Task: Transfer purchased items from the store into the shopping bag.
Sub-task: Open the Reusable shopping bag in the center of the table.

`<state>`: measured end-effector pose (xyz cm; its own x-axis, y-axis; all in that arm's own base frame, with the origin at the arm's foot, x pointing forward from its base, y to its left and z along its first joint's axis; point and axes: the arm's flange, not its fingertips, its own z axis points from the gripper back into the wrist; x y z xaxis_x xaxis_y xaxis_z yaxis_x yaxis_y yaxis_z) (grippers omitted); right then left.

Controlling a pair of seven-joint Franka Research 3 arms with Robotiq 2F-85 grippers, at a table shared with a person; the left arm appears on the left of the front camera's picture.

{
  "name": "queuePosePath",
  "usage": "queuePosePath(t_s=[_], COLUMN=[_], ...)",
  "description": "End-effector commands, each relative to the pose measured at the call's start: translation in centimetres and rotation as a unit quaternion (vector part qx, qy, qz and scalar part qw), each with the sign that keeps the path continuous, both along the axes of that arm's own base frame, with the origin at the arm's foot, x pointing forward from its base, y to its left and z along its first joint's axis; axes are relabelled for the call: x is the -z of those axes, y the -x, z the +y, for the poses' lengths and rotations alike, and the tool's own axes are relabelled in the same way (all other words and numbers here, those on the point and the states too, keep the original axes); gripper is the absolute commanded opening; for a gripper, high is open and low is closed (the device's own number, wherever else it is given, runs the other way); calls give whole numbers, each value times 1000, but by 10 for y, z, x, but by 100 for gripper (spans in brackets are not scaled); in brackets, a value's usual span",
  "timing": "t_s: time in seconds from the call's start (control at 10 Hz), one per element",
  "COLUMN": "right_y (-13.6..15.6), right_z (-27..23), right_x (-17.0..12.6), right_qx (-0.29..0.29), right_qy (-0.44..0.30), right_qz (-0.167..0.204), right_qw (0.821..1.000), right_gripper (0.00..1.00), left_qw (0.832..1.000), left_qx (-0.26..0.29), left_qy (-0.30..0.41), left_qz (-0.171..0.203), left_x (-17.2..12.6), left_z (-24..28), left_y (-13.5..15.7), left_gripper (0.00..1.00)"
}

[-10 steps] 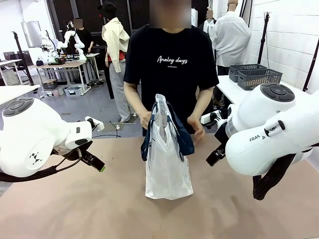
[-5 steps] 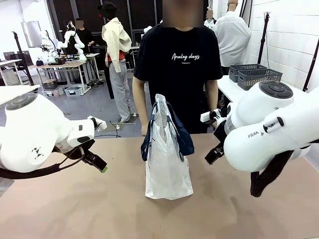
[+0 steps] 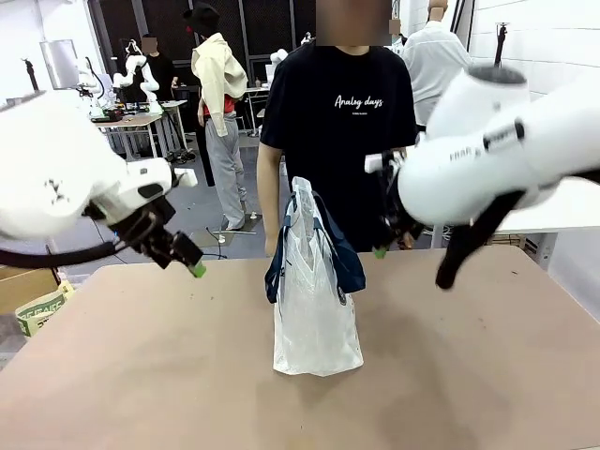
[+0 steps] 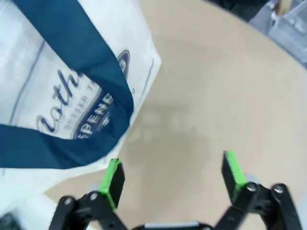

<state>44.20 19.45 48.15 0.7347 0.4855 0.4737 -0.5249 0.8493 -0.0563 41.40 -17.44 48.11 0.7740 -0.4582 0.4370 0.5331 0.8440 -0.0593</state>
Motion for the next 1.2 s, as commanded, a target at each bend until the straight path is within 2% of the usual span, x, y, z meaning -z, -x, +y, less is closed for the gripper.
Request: queuePosePath(t_s=[0.0, 0.3, 0.4, 0.5, 0.7, 0.8, 1.0, 1.1], right_y=[-30, -42, -38, -36, -36, -38, -51, -57], right_z=[17, 34, 35, 32, 32, 37, 48, 56], right_x=[-42, -75, -75, -82, -82, -84, -91, -98], right_qx=[8, -10, -24, -11, -11, -15, 30, 49], right_qy=[-10, -6, -1, -11, -11, -9, -69, -86], right_qz=[9, -4, -10, -12, -12, -14, 8, 35], right_qw=[1000, 1000, 1000, 1000, 1000, 1000, 997, 994], right_gripper=[100, 100, 100, 100, 100, 100, 100, 100], left_qw=[1000, 999, 997, 999, 999, 1000, 997, 994], left_qx=[6, 12, 30, 16, 23, -6, -65, -100], left_qy=[18, 18, 0, 17, 13, 10, 32, 35], left_qz=[-6, -32, -65, -32, -43, -25, -5, 25], left_x=[-26, -54, -57, -56, -60, -62, -82, -89], left_z=[-12, -31, -30, -30, -37, -46, -64, -73], left_y=[-13, -13, -7, -11, -8, -5, -6, -8], left_gripper=[100, 100, 100, 100, 100, 100, 100, 100])
